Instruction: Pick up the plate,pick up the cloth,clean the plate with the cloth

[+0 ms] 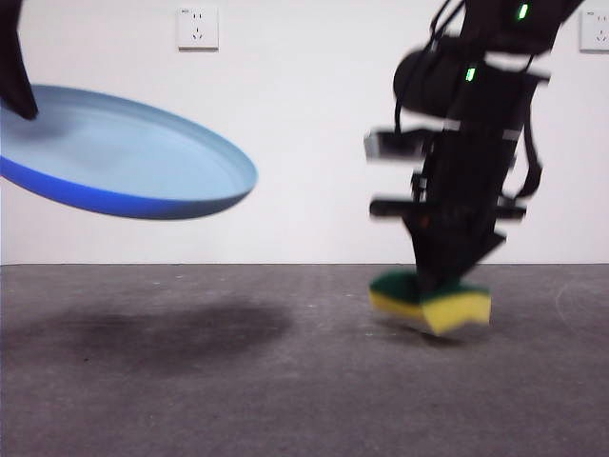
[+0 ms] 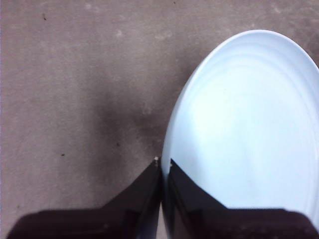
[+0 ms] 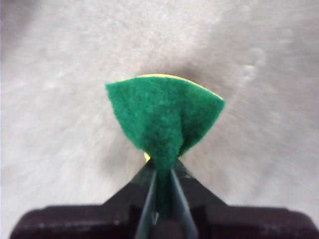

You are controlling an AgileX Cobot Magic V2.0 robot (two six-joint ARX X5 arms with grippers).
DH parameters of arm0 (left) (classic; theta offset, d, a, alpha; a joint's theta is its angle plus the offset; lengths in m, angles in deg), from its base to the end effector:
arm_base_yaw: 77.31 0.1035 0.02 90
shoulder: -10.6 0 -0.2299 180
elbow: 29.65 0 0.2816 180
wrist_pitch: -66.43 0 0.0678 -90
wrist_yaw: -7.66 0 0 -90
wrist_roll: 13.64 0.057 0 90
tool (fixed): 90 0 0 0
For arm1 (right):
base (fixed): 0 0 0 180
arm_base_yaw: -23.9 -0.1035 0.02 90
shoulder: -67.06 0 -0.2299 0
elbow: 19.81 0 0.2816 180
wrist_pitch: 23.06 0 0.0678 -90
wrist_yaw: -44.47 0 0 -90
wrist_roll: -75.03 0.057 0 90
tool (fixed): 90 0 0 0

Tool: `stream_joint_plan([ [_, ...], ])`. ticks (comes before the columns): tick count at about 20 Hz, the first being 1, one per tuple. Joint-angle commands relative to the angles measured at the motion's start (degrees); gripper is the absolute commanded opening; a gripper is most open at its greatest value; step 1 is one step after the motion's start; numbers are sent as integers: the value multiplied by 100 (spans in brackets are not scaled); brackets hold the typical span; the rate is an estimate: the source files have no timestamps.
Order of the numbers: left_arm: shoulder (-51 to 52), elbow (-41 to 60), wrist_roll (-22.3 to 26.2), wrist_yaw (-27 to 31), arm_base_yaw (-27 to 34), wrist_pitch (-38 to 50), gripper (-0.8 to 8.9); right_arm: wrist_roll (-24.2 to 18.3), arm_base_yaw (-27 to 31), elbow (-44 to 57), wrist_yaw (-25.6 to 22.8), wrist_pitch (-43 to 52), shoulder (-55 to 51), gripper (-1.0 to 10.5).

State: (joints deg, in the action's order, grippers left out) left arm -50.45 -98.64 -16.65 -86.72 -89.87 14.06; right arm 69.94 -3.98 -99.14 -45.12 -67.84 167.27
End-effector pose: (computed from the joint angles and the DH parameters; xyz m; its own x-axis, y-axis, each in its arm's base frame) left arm 0.2691 -0.0644 0.2563 0.6784 -0.2294 -0.6980 0.2338 0.9680 -0.0909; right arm 0.3315 0.1759 0.1157 0.3610 0.1991 -0.9111 -0.5398 0.8412 -0.0301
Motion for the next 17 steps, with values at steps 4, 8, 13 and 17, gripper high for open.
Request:
stream_joint_plan([
  [4, -876, -4, -24, -28, -227, 411, -7, 546, -365, 17, 772, -66, -1659, -17],
  [8, -1283, -4, -350, -507, -555, 859, -7, 763, -817, 17, 855, -63, -2459, -17],
  [13, -1266, -7, -680, -1200, -1019, 1261, -7, 868, -1182, 17, 815, 76, -2319, -17],
  [17, -1266, -7, -881, -1266, -1307, 1316, -7, 1073, -1327, 17, 800, 743, -1862, -17],
])
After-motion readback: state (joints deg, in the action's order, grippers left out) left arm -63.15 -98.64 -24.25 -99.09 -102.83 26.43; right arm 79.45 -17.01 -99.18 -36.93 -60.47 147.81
